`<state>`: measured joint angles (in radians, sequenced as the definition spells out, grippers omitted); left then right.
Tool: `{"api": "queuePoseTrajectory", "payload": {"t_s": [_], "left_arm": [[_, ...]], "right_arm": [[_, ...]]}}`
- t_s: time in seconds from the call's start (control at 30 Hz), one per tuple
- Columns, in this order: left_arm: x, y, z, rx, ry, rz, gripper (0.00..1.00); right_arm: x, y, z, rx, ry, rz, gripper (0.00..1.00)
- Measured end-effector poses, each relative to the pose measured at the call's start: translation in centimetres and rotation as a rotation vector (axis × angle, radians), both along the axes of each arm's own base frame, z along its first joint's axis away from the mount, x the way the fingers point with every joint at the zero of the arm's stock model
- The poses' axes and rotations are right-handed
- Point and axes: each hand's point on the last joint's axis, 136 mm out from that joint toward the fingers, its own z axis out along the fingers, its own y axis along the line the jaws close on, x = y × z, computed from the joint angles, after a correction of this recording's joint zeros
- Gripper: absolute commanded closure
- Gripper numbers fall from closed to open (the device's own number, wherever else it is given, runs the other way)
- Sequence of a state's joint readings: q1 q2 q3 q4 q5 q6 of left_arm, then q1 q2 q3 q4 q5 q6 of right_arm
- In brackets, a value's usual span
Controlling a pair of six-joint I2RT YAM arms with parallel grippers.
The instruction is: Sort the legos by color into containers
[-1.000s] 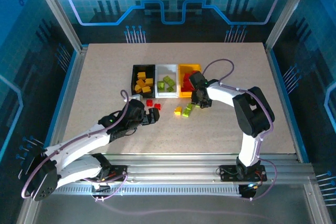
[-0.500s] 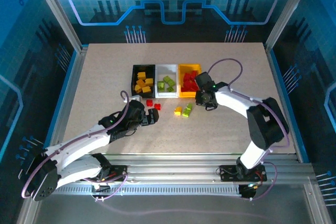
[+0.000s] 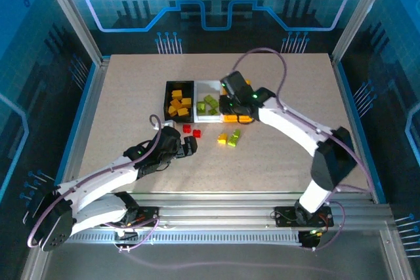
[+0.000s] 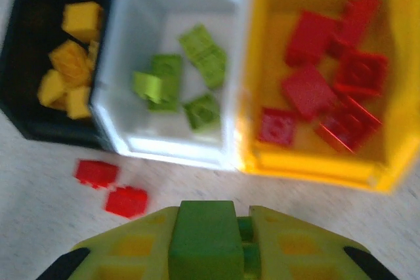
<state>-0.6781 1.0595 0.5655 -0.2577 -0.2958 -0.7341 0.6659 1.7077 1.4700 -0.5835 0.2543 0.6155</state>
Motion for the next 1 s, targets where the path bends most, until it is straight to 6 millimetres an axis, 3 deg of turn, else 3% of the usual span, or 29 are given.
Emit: {"api": "queuePoseTrajectory", "payload": {"t_s": [0.1,0.33,0.53,0.67,0.83,1.0], "left_arm": [[0.0,0.0,0.0,0.0,0.001,0.001,0.01],[-0.3,0.3,-0.3,0.013,0.017,0.002,0.01],[-0.6,0.5,-0.7,0.027,0.034,0.002,0.01],[-0.8,0.7,-0.9,0.037,0.042,0.0,0.01],[-0.9,0.9,-1.0,0.047,0.049,-0.003,0.01],[-0.4,0.5,-0.1,0.053,0.036,-0.017,0.01]], "right_arm": [[2.7,2.9,-0.7,-0.004,-0.002,0.017,0.76],[6.4,5.6,-5.6,-0.074,0.079,0.011,0.72],[8.3,6.6,-7.9,-0.097,0.12,-0.006,0.51],[8.3,6.5,-7.7,-0.101,0.133,-0.009,0.4],[8.3,6.5,-6.6,-0.084,0.118,-0.01,0.38],[5.8,4.7,-4.0,-0.056,0.104,-0.014,0.37]]}}
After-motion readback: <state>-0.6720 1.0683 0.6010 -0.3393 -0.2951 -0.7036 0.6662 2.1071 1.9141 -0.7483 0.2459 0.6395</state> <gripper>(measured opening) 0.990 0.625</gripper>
